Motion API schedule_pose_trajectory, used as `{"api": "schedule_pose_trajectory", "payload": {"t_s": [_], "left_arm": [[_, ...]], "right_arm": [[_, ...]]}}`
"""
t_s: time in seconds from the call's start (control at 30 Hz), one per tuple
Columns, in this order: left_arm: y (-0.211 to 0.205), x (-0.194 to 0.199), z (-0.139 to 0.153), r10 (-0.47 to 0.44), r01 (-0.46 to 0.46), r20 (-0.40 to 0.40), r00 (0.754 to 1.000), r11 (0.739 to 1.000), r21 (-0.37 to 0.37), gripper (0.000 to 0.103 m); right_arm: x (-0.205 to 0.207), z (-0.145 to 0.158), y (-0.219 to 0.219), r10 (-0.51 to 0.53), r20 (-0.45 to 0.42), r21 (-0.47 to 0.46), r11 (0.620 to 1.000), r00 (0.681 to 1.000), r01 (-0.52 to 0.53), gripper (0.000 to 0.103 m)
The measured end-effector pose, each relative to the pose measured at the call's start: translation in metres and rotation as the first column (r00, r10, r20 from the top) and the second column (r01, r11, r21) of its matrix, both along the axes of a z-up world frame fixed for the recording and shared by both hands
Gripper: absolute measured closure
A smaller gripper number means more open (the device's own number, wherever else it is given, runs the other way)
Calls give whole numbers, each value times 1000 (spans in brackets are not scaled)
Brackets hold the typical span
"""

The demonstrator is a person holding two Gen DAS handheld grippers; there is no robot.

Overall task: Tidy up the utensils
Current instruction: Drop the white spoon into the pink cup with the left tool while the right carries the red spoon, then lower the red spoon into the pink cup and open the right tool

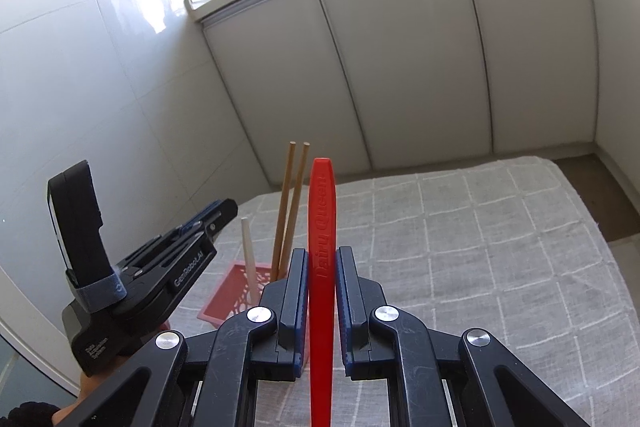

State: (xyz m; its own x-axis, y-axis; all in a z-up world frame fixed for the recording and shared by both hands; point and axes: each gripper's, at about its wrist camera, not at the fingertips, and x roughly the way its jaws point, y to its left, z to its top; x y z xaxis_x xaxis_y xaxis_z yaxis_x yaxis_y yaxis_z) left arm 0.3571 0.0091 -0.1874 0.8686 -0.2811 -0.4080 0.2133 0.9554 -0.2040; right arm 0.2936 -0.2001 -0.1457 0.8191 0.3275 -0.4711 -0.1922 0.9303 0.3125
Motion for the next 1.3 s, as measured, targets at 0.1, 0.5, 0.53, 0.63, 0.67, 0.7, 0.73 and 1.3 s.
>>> {"api": "schedule_pose_trajectory", "payload": {"t_s": [0.1, 0.5, 0.53, 0.63, 0.67, 0.7, 0.73, 1.3], "left_arm": [[8, -14, 10, -4, 4, -30, 1000, 1000, -10, 75], [47, -86, 25, 83, -55, -328, 941, 994, 93, 45], [48, -86, 23, 88, -53, -344, 935, 993, 110, 42], [54, -81, 12, 115, -64, -381, 917, 988, 144, 41], [57, -79, 6, 122, -69, -399, 909, 987, 143, 41], [60, -76, 2, 126, -76, -424, 897, 988, 134, 41], [64, -74, -4, 126, -81, -448, 885, 990, 118, 41], [82, -65, -28, 125, -91, -493, 861, 991, 93, 41]], "right_arm": [[-4, 4, 3, 3, 14, -5, 1000, 1000, -3, 91], [-5, 46, 42, 7, 158, -12, 1000, 987, -5, 91], [-2, 48, 48, 7, 174, -18, 1000, 985, -4, 91], [9, 51, 67, -3, 222, -42, 999, 975, 12, 91], [14, 51, 73, -7, 239, -52, 998, 971, 20, 91], [18, 50, 79, -17, 257, -65, 997, 966, 35, 91], [23, 49, 86, -28, 280, -79, 996, 960, 52, 91], [87, -11, 144, -61, 322, -184, 975, 945, 125, 91]]}}
